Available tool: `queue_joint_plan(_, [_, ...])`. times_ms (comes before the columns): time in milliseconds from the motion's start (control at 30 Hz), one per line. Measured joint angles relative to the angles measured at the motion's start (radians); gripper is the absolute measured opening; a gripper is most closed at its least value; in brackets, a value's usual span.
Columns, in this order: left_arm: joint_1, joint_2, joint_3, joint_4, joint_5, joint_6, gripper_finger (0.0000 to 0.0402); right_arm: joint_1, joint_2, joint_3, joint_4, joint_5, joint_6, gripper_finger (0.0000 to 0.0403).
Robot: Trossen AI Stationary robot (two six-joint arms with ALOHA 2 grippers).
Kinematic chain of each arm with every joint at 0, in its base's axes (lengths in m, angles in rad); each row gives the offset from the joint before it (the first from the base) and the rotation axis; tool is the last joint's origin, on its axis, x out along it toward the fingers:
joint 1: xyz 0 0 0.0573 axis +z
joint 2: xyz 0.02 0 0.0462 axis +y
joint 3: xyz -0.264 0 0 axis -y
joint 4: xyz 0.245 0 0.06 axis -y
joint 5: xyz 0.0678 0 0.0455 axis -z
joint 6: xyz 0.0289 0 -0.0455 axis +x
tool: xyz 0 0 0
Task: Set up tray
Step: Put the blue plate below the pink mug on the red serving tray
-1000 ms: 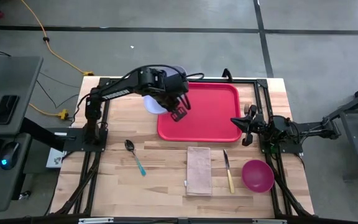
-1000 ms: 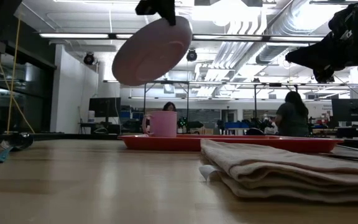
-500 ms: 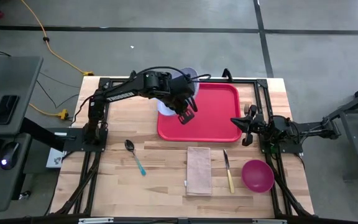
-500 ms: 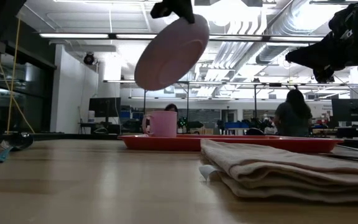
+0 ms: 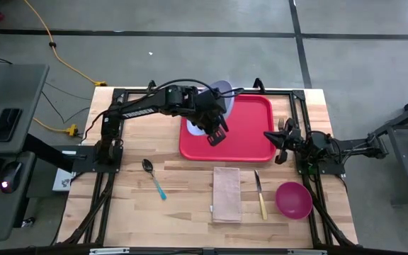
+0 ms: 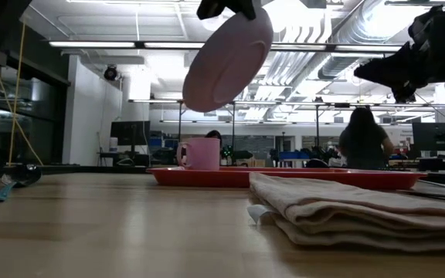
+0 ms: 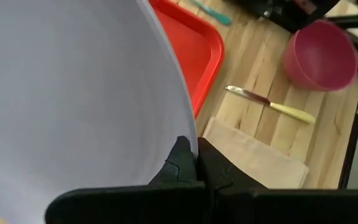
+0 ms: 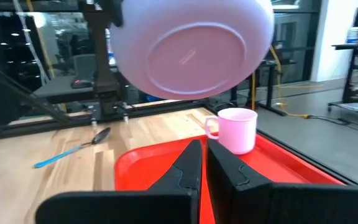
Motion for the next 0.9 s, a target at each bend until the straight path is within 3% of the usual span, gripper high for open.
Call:
queue_joint_plan(533, [-0.014, 0.0, 0.0, 0.12, 0.033, -0.002, 0.0012, 0.0, 0.0, 0.069, 0.01, -0.019, -0.02, 0.0])
queue_joint_plan(900, [-0.034, 0.041, 0.0, 0.205, 0.059, 0.0, 0.0012, 0.0, 0.0, 0.217, -0.279, -0.026, -0.018, 0.0])
